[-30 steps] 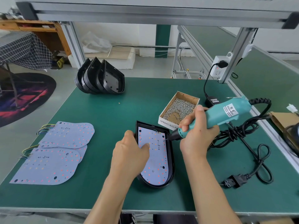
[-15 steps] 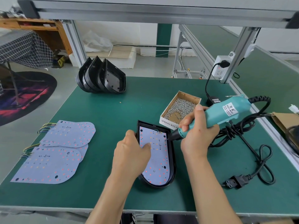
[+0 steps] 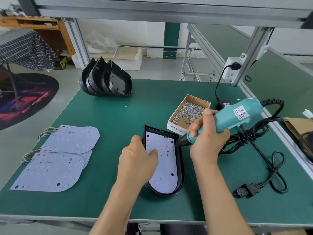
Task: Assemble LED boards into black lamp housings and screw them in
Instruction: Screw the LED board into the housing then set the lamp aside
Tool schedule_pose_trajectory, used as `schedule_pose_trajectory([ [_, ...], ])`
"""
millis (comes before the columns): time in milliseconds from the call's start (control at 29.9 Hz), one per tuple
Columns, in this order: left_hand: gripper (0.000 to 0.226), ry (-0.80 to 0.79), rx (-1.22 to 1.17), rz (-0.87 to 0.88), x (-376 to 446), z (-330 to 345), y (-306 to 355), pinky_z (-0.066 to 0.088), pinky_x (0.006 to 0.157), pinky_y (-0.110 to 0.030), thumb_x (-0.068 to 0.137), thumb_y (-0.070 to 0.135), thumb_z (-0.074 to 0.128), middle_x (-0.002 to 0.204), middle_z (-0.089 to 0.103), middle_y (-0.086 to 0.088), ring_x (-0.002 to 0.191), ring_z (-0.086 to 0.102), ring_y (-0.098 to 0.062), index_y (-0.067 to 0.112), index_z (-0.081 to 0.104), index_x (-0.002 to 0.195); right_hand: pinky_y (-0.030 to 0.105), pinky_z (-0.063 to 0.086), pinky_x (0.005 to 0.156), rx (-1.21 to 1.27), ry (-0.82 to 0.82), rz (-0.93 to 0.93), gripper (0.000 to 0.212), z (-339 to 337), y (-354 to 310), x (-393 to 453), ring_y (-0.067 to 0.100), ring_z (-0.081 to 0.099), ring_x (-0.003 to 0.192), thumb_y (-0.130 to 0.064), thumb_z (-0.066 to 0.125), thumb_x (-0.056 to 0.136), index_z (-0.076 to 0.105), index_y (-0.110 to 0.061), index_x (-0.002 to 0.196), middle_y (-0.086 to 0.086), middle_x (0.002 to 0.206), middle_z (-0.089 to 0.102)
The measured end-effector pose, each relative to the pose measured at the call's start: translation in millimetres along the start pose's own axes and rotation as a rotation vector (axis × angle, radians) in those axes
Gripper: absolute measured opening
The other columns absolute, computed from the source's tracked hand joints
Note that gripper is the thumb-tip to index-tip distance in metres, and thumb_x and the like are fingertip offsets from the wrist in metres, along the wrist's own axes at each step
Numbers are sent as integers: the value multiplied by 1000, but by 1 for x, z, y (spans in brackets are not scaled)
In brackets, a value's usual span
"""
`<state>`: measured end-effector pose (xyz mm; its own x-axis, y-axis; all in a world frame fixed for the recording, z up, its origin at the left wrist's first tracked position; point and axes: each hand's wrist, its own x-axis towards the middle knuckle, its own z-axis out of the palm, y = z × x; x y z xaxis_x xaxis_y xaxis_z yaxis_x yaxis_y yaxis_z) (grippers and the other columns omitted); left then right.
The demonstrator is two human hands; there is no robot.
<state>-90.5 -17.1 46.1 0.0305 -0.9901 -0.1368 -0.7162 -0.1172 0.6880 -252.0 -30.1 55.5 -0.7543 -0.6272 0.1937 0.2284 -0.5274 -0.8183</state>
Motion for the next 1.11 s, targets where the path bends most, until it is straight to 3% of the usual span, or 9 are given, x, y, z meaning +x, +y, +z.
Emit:
schedule_pose_trajectory([
  [636,32,-14,-7,-8,-3,-4,3,52,72,-39,94,39,66,92,61,-1,84,61,-24,16,48,108,29,42,52,3,-48,9,19,-2,1,2,20,37,40,-26,67,91,64,-34,75,3,51,49],
  [804,34,-34,-43,-6,-6,-8,3,57,78,-46,94,41,66,90,64,-4,79,68,-32,17,48,107,31,43,56,69,-87,40,16,-6,-4,2,22,38,45,-30,71,91,62,-17,88,5,56,50],
  [1105,29,67,-100,22,-15,-9,-7,49,73,-41,93,38,68,81,65,0,81,62,-27,20,47,101,33,43,59,87,-125,-10,13,3,-32,-9,22,39,46,-28,69,90,65,-21,79,4,56,50],
])
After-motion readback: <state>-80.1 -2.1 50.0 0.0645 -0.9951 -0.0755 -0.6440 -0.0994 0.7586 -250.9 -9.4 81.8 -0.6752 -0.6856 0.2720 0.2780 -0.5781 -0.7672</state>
